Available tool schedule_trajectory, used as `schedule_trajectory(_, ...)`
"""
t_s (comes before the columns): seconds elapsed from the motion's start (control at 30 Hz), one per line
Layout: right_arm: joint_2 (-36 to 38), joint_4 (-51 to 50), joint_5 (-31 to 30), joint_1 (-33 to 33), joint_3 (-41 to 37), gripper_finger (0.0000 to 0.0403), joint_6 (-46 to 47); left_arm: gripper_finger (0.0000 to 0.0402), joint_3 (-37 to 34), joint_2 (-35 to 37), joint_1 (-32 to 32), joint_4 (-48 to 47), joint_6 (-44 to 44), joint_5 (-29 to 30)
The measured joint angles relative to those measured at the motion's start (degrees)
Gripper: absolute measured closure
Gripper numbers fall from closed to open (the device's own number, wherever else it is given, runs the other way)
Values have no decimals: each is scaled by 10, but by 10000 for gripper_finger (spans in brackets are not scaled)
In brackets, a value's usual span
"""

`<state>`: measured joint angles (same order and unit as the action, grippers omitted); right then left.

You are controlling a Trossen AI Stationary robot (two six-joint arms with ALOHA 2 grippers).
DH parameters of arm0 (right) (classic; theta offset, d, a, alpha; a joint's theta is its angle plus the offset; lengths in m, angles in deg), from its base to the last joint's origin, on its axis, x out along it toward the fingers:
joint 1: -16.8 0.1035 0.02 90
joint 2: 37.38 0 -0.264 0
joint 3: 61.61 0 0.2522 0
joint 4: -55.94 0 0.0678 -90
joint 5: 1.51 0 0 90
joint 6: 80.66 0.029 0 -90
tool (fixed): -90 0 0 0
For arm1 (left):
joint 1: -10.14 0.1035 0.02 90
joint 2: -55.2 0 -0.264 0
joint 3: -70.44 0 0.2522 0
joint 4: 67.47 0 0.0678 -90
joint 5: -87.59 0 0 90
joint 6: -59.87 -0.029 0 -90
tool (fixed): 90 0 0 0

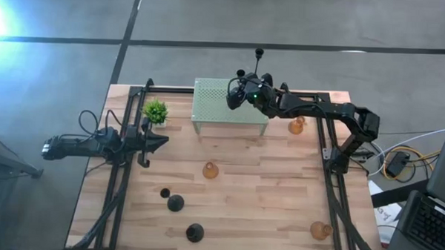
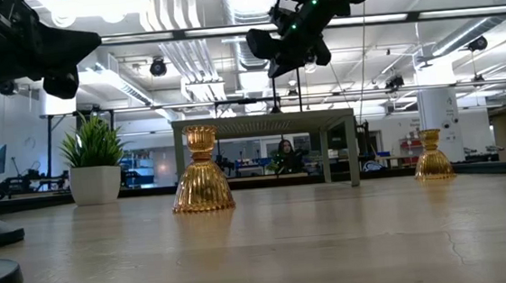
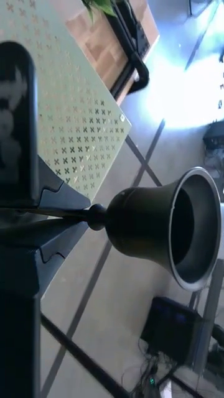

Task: Pick & Place candle stick holders
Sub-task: Put the black candle holder on the shelf aligned with the other black candle holder

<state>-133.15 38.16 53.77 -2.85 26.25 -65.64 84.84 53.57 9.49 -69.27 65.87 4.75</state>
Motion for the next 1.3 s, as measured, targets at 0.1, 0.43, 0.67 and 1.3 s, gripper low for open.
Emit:
schedule_trajectory(0.1, 0, 1, 6, -5, -3, 392, 0, 374, 0, 0, 0, 0, 0, 0)
schedule_trajectory(0.43, 0, 1, 18, -9, -4, 392, -5, 374, 0, 0, 0, 0, 0, 0)
schedule_trajectory(0.67, -1, 6, 22, -11, -7, 392, -16, 374, 0, 0, 0, 0, 0, 0)
schedule_trajectory(1.3, 0, 47, 47, -21, -31, 392, -21, 374, 0, 0, 0, 0, 0, 0)
